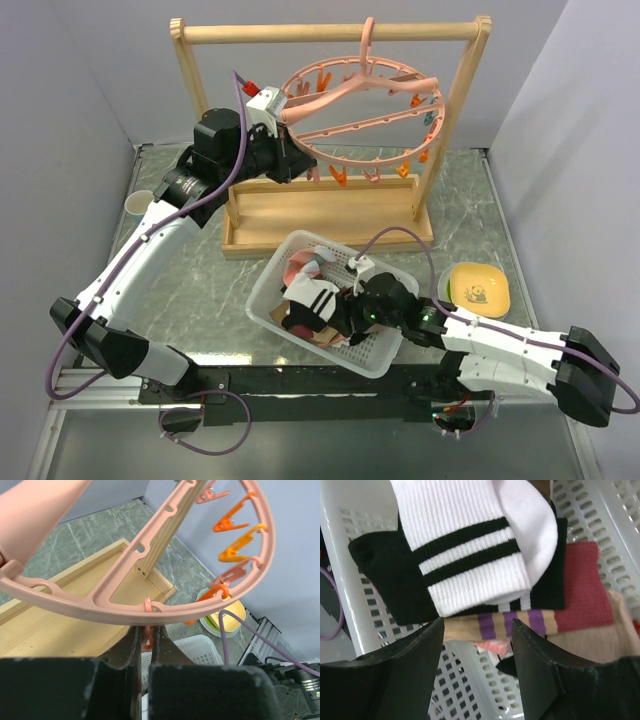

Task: Clip the socks to the hanger
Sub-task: Adjust the sock in the bin.

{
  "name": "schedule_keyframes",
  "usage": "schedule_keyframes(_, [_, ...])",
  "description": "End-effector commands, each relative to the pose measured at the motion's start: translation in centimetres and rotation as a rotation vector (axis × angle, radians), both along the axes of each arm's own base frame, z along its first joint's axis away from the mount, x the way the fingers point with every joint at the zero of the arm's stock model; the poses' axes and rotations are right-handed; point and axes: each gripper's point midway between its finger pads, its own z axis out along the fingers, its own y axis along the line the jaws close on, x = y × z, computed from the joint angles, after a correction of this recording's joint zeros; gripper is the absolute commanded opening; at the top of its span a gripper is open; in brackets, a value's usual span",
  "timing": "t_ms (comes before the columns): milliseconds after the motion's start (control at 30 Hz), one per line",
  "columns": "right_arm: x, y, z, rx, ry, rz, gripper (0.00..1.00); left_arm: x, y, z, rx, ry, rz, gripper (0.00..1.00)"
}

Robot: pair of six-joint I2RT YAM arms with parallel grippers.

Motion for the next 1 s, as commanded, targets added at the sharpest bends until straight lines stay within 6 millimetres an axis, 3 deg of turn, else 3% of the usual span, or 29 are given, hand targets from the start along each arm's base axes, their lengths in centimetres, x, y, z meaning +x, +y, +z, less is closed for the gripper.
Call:
schedule_keyframes(0, [1.5,2.9,2.8,0.110,-0.070,0.018,0.64,-0.8,0.0,1.5,-0.016,-0.039,-0.024,0.01])
schedule_keyframes(133, [2.3,3.7,3.1,0.132,-0.084,0.006,0.60,-0.9,0.1,1.6,-0.012,-0.047,-0.021,0.01])
schedule_keyframes(233, [3.0,3.7,3.1,0.138,-0.099,-0.023,0.48,-1.0,0.2,1.7,-0.014,-0.050,-0.021,0.01])
schedule_keyframes(300, [3.7,3.5,3.7,0.146,-0.128,-0.045,0.34,-1.1,0.2,1.6,-0.014,-0.047,-0.022,0.01])
schedule_keyframes(367, [5.0,2.8,4.2,0.131,-0.169,-0.106,0.24,-1.1,0.2,1.4,-0.013,-0.044,-0.022,0.01])
schedule_keyframes(500, [7.2,1.5,5.4,0.095,-0.222,-0.188,0.15,-1.3,0.3,1.4,-0.011,-0.047,-0.024,0.01])
schedule_keyframes(633, [8.8,-0.1,5.5,0.047,-0.247,-0.260,0.04,-1.4,0.4,1.4,-0.010,-0.048,-0.024,0.01])
schedule_keyframes(733, [9.9,-0.9,5.5,0.055,-0.249,-0.290,0.01,-1.5,0.4,1.4,-0.010,-0.048,-0.026,0.01])
schedule_keyframes(800, [10.4,-1.1,5.7,0.066,-0.239,-0.302,0.00,-1.5,0.4,1.3,-0.007,-0.048,-0.026,0.01])
schedule_keyframes(867, [9.9,-0.9,5.9,0.076,-0.216,-0.281,0.06,-1.6,0.5,1.3,-0.007,-0.047,-0.026,0.01])
schedule_keyframes(900, [9.6,-0.7,6.1,0.086,-0.208,-0.267,0.11,-1.6,0.5,1.3,-0.006,-0.049,-0.028,0.01])
schedule_keyframes(933, [9.1,-0.7,6.3,0.102,-0.191,-0.257,0.31,-1.6,0.5,1.2,-0.005,-0.047,-0.028,0.01])
schedule_keyframes(967, [8.3,-0.5,7.4,0.146,-0.195,-0.235,0.37,-1.6,0.6,1.2,-0.004,-0.048,-0.027,0.01])
